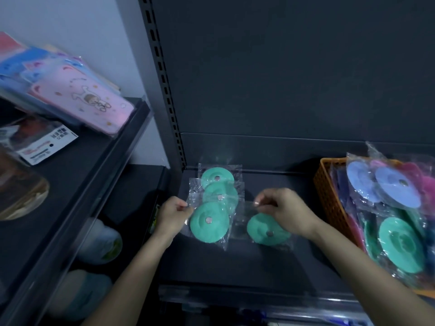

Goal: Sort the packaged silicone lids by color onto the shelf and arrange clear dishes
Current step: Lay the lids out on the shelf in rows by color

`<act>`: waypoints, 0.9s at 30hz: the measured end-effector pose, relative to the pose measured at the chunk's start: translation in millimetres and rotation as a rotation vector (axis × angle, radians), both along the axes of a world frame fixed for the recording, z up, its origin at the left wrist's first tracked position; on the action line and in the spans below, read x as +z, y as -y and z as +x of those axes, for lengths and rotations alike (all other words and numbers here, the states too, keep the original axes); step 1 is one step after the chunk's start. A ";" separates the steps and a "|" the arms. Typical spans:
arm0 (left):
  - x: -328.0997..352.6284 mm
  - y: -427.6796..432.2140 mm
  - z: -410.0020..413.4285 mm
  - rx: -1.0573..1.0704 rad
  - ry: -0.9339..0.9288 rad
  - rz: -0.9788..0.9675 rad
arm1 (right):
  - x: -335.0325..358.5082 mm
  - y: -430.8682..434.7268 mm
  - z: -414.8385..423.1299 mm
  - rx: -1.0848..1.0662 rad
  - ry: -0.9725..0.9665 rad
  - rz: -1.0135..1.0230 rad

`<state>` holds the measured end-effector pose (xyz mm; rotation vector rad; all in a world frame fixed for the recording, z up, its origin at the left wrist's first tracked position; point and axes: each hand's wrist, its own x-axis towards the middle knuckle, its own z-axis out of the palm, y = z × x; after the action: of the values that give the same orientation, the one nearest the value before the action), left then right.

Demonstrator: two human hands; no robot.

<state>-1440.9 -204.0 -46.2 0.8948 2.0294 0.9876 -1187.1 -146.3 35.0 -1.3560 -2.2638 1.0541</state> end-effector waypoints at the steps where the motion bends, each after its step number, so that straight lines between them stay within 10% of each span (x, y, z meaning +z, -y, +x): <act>1: -0.6 0.4 -0.1 -0.002 -0.014 0.004 | 4.2 2.8 -7.2 0.076 0.045 -0.031; 19: -2.7 -3.2 15.0 0.124 0.138 -0.006 | -19.8 8.3 -60.0 0.099 0.020 -0.132; 27: -3.3 0.2 5.6 0.059 0.139 -0.023 | -31.6 21.5 -63.7 0.100 0.110 0.204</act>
<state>-1435.3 -204.2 -49.5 0.7368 1.9550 1.0275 -1250.8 -167.8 3.4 -1.2571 -2.4642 0.7690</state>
